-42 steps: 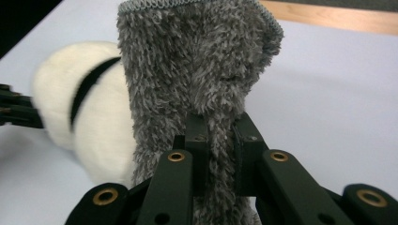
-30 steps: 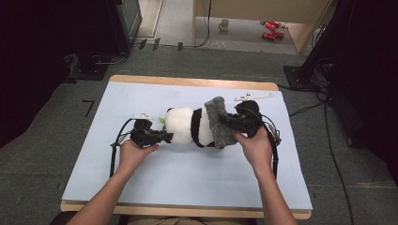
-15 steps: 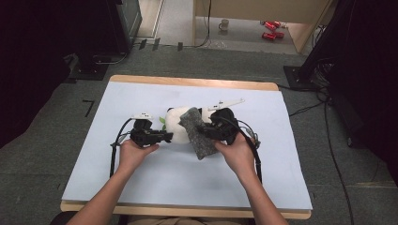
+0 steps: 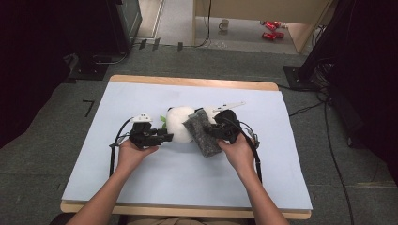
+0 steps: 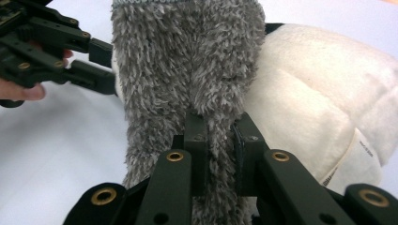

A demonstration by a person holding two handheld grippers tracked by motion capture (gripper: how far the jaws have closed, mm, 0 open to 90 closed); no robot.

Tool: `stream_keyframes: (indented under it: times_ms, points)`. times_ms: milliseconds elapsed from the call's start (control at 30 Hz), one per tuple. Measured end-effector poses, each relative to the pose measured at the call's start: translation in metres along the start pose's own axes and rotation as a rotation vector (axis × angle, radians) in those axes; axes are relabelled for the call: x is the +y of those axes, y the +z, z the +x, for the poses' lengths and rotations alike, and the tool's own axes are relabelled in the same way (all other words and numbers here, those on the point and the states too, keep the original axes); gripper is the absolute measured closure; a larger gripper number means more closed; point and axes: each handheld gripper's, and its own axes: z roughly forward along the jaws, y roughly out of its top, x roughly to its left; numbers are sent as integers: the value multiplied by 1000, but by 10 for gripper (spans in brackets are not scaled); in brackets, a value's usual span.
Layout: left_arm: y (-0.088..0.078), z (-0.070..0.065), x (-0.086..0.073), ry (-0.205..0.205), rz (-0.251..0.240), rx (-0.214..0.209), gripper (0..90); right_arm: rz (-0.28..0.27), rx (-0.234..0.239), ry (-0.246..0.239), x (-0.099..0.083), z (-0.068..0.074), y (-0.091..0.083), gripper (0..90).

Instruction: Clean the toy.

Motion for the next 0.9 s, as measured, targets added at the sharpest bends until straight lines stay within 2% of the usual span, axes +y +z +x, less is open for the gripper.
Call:
stream_keyframes:
  times_ms: [133, 300, 433, 500, 567, 667, 767, 800, 833, 867, 900]
  points:
    - [-2, -1, -2, 27, -7, -1, 450, -5, -6, 1, 0, -2, 0, 795]
    - [-1, -2, -6, 63, 4, -17, 394, -17, -4, 14, 3, -7, 1, 789]
    - [3, -4, -9, 82, 9, -2, 384, -19, -3, 10, 5, -8, 1, 786]
    - [8, -2, -10, 67, 4, 0, 381, -24, -1, 18, 6, -10, 2, 784]
    - [13, -1, -11, 70, -5, 6, 367, -25, 0, 21, 6, -10, 2, 784]
    - [18, -2, -12, 86, -11, 17, 358, -29, 0, 20, 6, -11, 2, 783]
    - [27, -4, -8, 114, -14, 45, 388, -32, -1, 25, 6, -12, 3, 778]
    - [28, -3, -7, 104, -14, 51, 404, -33, 0, 33, 6, -12, 3, 778]
    - [30, -2, -6, 75, -21, 54, 429, -36, 0, 34, 6, -12, 3, 778]
    - [32, 0, -6, 27, -19, 45, 469, -39, -1, 35, 6, -13, 3, 778]
    - [32, 1, -6, 8, -14, 41, 529, -42, 5, 39, 5, -13, 3, 780]
